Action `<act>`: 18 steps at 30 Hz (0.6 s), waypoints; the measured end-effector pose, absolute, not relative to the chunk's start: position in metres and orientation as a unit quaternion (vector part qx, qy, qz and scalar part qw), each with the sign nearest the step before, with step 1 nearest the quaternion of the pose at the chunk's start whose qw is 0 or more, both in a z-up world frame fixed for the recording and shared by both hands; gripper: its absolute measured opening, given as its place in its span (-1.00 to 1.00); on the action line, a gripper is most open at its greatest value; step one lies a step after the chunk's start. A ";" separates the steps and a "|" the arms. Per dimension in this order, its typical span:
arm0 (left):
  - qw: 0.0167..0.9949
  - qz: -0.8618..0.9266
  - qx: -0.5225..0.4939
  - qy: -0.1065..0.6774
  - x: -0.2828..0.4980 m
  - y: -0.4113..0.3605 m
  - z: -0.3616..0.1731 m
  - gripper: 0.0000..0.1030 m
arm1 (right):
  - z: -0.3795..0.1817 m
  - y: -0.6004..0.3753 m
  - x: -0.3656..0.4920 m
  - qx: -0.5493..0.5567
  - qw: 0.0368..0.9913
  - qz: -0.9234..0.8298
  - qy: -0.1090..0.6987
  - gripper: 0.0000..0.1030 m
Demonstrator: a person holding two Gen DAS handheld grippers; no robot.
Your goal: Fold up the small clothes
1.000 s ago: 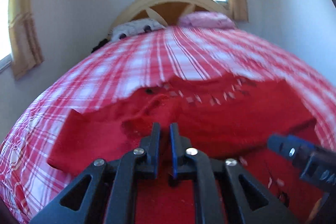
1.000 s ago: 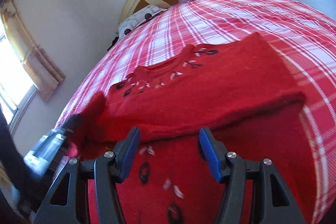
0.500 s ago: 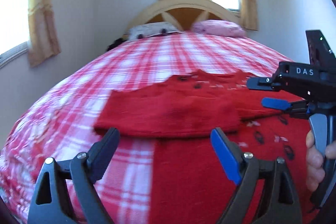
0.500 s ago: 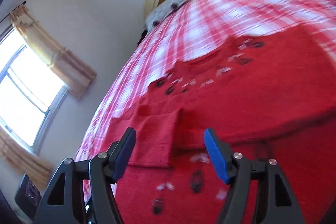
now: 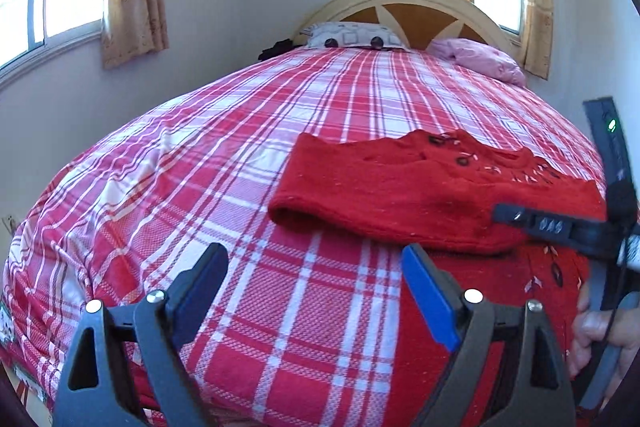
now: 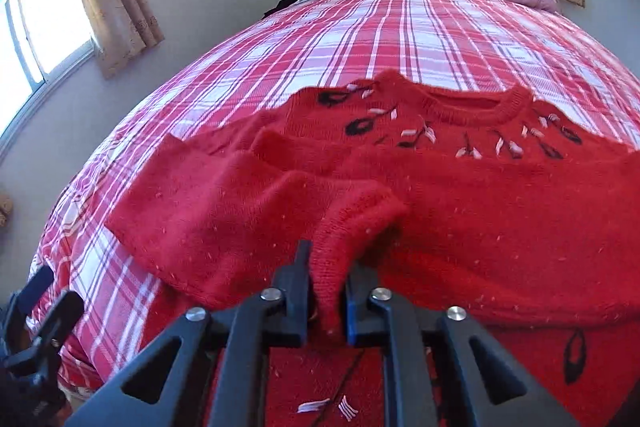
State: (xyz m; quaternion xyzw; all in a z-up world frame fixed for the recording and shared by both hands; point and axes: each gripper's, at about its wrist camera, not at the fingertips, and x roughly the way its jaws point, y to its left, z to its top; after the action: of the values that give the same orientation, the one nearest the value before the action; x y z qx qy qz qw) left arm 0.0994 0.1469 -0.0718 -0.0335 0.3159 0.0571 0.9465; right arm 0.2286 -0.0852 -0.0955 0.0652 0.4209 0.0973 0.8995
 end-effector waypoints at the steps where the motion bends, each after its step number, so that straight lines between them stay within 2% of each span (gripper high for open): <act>1: 0.946 0.059 -0.040 0.318 0.100 0.149 -0.072 0.77 | -0.089 -0.085 0.229 0.066 0.902 0.100 0.415 -0.80; 10: 0.944 0.046 -0.046 0.323 0.106 0.138 -0.072 0.77 | 0.037 -0.105 0.240 0.057 0.942 0.137 0.301 -0.80; 14: 0.944 0.037 -0.038 0.326 0.109 0.128 -0.075 0.77 | 0.057 -0.144 0.226 0.062 0.951 0.117 0.279 -0.80; 18: 0.941 0.020 -0.041 0.336 0.121 0.111 -0.081 0.77 | 0.046 -0.194 0.215 0.094 0.952 0.091 0.277 -0.80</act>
State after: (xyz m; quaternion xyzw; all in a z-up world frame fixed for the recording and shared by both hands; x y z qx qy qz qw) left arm 0.1208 0.1108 -0.0809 -0.0411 0.3365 0.0196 0.9406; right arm 0.2146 -0.1936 0.0457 0.0935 0.2770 0.0909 0.9520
